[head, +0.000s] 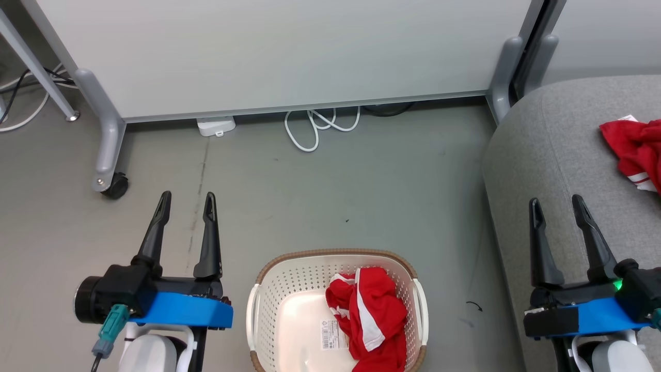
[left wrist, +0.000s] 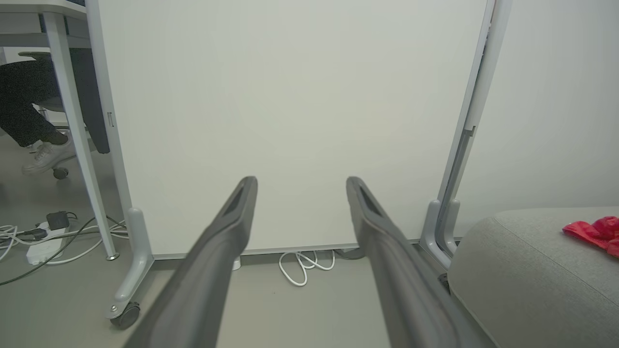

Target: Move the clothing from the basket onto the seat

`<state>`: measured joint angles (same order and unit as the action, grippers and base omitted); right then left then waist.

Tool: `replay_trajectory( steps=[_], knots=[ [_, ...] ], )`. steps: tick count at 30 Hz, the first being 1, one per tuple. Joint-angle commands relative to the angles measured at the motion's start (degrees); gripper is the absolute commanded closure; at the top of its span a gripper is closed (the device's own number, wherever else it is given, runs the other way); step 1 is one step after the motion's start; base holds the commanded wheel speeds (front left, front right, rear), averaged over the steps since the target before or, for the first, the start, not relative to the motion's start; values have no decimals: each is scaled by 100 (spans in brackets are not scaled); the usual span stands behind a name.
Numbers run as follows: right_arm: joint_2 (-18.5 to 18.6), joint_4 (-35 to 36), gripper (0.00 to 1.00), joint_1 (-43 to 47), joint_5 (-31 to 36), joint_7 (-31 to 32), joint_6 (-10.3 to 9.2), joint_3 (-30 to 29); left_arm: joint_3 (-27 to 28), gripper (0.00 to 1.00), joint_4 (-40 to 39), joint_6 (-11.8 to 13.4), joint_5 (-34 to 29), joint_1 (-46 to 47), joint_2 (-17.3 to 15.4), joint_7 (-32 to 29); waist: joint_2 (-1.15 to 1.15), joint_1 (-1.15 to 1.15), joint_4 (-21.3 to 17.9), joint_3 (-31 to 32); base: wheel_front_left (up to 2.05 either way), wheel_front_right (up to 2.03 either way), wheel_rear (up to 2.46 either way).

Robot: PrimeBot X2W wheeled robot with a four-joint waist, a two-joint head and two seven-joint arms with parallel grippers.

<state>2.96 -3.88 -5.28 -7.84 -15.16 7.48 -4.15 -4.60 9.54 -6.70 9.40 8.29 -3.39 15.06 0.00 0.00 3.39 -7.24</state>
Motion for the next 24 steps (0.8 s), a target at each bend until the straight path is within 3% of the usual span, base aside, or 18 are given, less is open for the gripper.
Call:
replay_trajectory(
  steps=[1, 6, 13, 24],
  knots=[
    [-12, 25, 0, -2, -24, 1, 3, -3, 18, 0, 31, -28, -45, 81, 4, 17, 0, 0, -4, -32, 0, 0, 0],
    [-12, 60, 0, -137, 29, 1, 3, 8, -293, 0, 315, -69, -55, 408, 13, 17, 0, 0, -42, -160, 0, 0, 0],
    [-10, 195, 0, -530, 108, 1, 3, 158, -1197, 0, 1187, -77, 161, 1195, -90, 16, 0, 0, -305, -577, 0, 0, 0],
    [20, 476, 0, -1319, 227, 1, 3, 324, -2633, 0, 3026, -77, 815, 2565, -295, 17, 0, 0, -807, -1912, 0, 0, 0]
  ],
)
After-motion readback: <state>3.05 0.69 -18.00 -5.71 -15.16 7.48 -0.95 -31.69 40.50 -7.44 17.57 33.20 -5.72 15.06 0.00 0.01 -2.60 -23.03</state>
